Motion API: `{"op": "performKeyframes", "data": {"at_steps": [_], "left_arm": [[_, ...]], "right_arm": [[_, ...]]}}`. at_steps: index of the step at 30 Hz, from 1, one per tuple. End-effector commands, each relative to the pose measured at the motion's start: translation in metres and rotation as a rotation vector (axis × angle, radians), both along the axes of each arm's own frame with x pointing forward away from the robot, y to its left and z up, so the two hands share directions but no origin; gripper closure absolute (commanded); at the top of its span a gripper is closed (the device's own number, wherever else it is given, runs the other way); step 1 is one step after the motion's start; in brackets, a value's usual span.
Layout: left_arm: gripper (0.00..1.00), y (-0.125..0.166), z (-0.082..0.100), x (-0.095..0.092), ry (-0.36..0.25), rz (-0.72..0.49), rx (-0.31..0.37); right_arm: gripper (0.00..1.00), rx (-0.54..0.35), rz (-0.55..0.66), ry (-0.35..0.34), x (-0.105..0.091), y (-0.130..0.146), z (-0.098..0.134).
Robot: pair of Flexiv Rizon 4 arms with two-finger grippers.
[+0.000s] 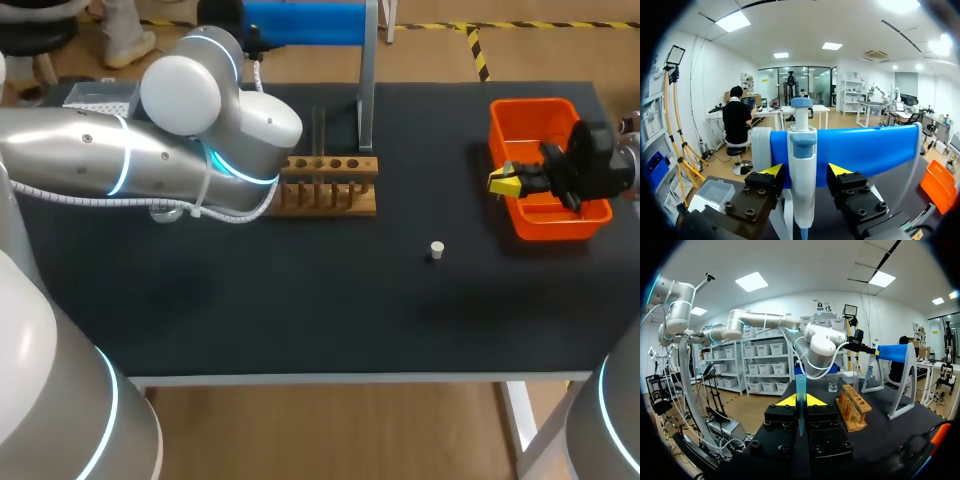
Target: Invert the test tube, pick up the pipette, mount the tip to pipette, aspirate from beaker and dispense into the tube, eject the tip, return the pipette, and cap with the stopper.
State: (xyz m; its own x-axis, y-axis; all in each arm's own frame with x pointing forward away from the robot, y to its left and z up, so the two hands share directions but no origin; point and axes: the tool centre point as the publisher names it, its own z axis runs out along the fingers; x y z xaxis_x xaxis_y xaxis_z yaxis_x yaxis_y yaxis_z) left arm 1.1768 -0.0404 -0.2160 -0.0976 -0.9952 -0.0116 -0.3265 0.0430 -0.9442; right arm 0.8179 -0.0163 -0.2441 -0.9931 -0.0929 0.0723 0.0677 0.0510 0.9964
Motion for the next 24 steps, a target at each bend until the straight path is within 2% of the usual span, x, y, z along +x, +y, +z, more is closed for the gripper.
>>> {"op": "performKeyframes", "data": {"at_steps": [1,6,11,13,15,17,24], "left_arm": [[0.50,-0.0012,-0.0017,0.0038,-0.001,0.001,0.000],[0.51,-0.0015,-0.0009,0.0047,-0.002,0.001,0.001],[0.77,-0.0018,-0.0007,0.0051,-0.001,0.001,0.001],[0.82,-0.0015,-0.0015,0.0052,0.001,0.002,0.000],[0.96,-0.0011,-0.0026,0.0051,0.003,0.004,-0.001],[1.00,-0.0010,-0.0035,0.0050,0.005,0.005,-0.003],[1.00,-0.0001,-0.0027,0.0051,0.004,0.007,-0.004]], "right_arm": [[1.00,-0.001,0.001,0.000,0.0000,-0.0002,-0.0003],[1.00,-0.001,0.001,0.000,0.0000,-0.0002,-0.0003],[1.00,-0.001,0.001,0.000,0.0000,-0.0002,-0.0003],[1.00,-0.001,0.001,0.000,0.0000,-0.0002,-0.0003],[1.00,-0.001,0.001,0.000,0.0000,-0.0002,-0.0003],[1.00,-0.001,0.001,0.000,0.0000,-0.0002,-0.0003],[1.00,-0.001,0.001,0.000,0.0000,-0.0002,-0.0003]]}}
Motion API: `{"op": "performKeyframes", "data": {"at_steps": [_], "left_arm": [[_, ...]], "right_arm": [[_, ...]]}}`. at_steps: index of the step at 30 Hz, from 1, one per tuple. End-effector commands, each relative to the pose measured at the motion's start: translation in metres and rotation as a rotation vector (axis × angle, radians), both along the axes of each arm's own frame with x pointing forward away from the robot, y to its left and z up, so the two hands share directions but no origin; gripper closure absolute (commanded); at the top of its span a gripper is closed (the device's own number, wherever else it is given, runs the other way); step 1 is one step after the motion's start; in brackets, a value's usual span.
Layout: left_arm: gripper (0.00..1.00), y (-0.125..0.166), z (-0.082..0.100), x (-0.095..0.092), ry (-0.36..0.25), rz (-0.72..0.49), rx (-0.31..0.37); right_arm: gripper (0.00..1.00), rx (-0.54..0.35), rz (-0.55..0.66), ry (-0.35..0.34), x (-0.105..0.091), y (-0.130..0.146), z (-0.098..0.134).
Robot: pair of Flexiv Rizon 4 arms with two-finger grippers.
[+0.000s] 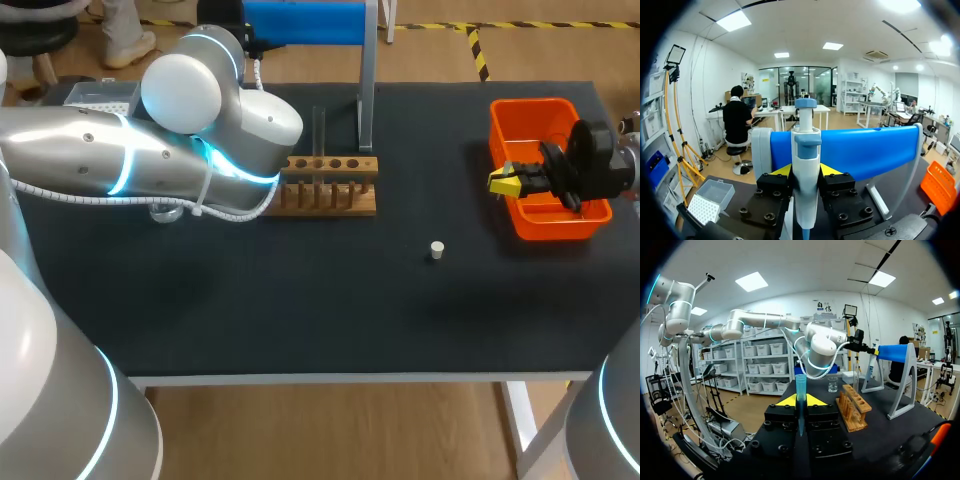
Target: Invert the test tube, pick up the pipette, mount the tip to pipette, aspirate from beaker and dispense into the tube, eject the tip, return the pipette, and cap with the stopper.
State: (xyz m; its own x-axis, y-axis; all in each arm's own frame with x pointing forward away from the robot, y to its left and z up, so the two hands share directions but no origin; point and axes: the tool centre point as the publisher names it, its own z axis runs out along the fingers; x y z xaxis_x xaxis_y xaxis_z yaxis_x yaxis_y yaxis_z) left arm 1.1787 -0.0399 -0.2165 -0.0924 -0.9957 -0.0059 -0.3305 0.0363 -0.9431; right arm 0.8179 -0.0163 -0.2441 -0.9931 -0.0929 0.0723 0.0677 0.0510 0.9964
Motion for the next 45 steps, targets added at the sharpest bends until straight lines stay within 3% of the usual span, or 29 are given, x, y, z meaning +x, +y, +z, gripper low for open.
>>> {"op": "performKeyframes", "data": {"at_steps": [1,9,22,25,32,45], "left_arm": [[1.00,0.000,-0.001,0.003,-0.002,0.002,0.002],[1.00,0.000,0.012,0.004,-0.021,0.002,0.015],[1.00,-0.001,0.046,0.000,-0.059,-0.043,0.047],[1.00,-0.001,0.057,-0.006,-0.056,-0.092,0.045],[1.00,0.003,0.078,-0.017,0.019,-0.248,0.076],[1.00,0.045,0.122,-0.026,0.085,-0.523,0.037]], "right_arm": [[1.00,-0.001,0.001,0.000,0.000,0.000,0.000],[1.00,-0.001,0.001,0.000,0.000,0.000,0.000],[1.00,-0.001,0.001,0.000,0.000,0.000,0.000],[1.00,-0.001,0.001,0.000,0.000,0.000,0.000],[1.00,-0.001,0.001,0.000,0.000,0.000,0.000],[1.00,-0.001,0.001,0.000,0.000,0.000,0.000]]}}
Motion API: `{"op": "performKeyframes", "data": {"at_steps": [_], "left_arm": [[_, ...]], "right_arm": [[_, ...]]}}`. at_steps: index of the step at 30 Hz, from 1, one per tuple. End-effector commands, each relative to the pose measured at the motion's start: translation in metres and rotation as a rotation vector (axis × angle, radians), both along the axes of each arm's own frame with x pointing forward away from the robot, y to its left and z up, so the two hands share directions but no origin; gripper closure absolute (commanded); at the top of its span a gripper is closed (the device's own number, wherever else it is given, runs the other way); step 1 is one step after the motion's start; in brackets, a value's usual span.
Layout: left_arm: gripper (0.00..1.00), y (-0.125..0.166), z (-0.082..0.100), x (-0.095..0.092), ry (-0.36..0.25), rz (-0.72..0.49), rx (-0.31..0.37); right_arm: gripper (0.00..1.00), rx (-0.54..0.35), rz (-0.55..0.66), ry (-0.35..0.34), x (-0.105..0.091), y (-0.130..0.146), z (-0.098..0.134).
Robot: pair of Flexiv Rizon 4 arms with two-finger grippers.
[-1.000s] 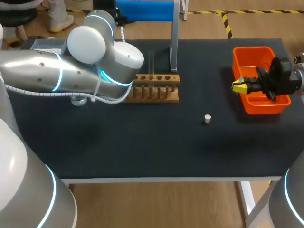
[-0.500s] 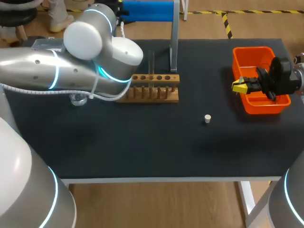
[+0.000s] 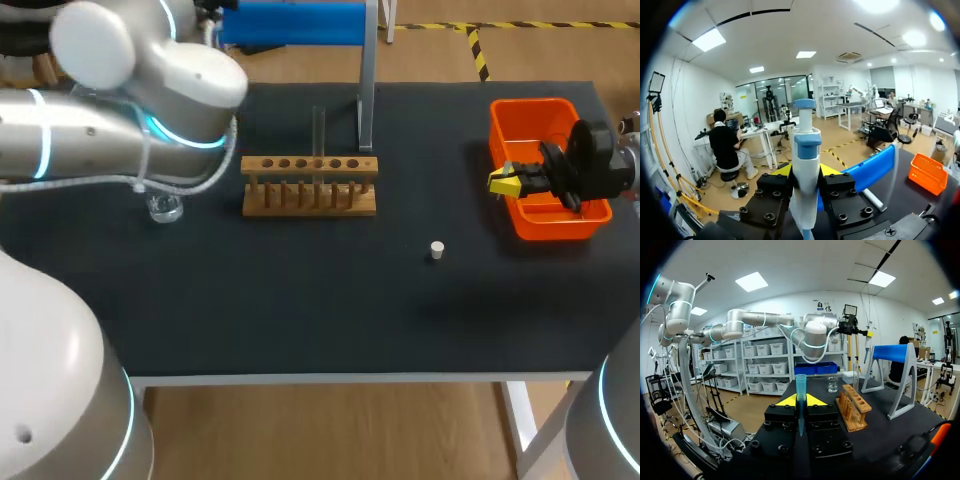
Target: Invert the test tube, pick up the pipette, mount the tip to pipette, aspirate from beaker and dispense into the tube, eject the tip, return the pipette, and cap with the stopper.
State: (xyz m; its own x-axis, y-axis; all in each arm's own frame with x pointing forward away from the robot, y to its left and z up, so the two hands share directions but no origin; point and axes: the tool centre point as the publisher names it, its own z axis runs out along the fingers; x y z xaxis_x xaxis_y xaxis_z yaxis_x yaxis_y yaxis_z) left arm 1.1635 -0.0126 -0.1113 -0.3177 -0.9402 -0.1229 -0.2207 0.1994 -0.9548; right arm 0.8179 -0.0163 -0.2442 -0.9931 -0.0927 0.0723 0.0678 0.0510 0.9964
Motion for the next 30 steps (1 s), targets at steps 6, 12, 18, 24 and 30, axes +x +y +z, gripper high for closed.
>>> {"op": "performKeyframes", "data": {"at_steps": [6,12,18,24,30], "left_arm": [[1.00,0.022,0.021,-0.012,0.211,-0.305,-0.032],[1.00,0.022,0.021,-0.012,0.211,-0.305,-0.032],[1.00,0.022,0.021,-0.012,0.211,-0.305,-0.032],[1.00,0.025,0.026,-0.031,0.161,-0.385,-0.044],[1.00,0.024,0.031,-0.059,0.118,-0.487,-0.032]], "right_arm": [[1.00,-0.001,0.001,0.000,0.000,0.000,0.000],[1.00,-0.001,0.001,0.000,0.000,0.000,0.000],[1.00,-0.001,0.001,0.000,0.000,0.000,0.000],[1.00,-0.001,0.001,0.000,0.000,0.000,0.000],[1.00,-0.001,0.001,0.000,0.000,0.000,0.000]]}}
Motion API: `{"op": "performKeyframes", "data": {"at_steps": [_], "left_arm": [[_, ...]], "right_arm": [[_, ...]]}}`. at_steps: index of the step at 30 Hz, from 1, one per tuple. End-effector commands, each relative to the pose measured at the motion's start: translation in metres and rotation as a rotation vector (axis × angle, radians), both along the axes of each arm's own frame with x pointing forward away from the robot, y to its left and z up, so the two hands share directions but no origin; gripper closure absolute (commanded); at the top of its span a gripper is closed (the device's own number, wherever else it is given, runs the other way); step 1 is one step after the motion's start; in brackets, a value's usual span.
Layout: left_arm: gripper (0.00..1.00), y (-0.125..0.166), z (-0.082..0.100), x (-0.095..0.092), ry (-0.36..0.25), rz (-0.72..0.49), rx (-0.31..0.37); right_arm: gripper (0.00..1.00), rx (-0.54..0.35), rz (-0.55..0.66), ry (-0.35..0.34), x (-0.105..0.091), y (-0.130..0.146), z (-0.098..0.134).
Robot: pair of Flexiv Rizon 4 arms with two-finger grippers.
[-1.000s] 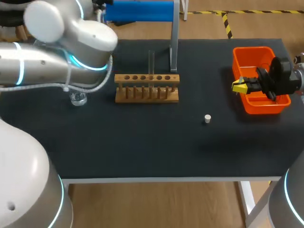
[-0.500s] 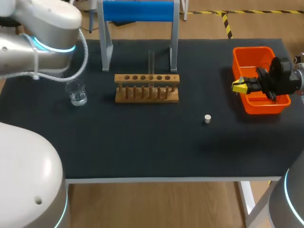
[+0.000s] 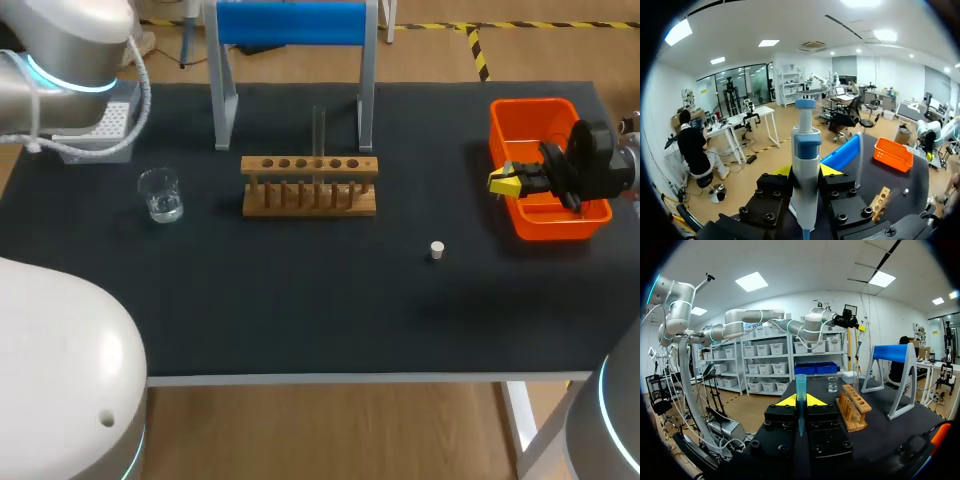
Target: Invert the test tube, pick up the pipette, mount the tip to pipette, aspirate from beaker and dispense into the tube, eject the tip, return the pipette, and cap with the stopper.
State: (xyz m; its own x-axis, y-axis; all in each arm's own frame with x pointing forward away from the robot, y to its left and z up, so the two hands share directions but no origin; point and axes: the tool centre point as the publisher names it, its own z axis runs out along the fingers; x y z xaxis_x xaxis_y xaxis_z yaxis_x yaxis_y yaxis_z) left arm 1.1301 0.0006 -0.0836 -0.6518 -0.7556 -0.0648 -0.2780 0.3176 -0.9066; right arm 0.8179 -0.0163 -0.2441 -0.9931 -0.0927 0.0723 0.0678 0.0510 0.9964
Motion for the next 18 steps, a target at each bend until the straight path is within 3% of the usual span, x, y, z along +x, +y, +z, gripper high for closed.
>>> {"op": "performKeyframes", "data": {"at_steps": [1,8,18], "left_arm": [[1.00,0.009,0.003,-0.030,-0.042,-0.133,-0.085],[1.00,-0.007,0.002,-0.061,-0.095,-0.325,-0.182],[1.00,-0.027,0.010,-0.104,-0.115,-0.478,-0.212]], "right_arm": [[1.00,-0.001,0.001,0.000,0.000,0.000,0.000],[1.00,-0.001,0.001,0.000,0.000,0.000,0.000],[1.00,-0.001,0.001,0.000,0.000,0.000,0.000]]}}
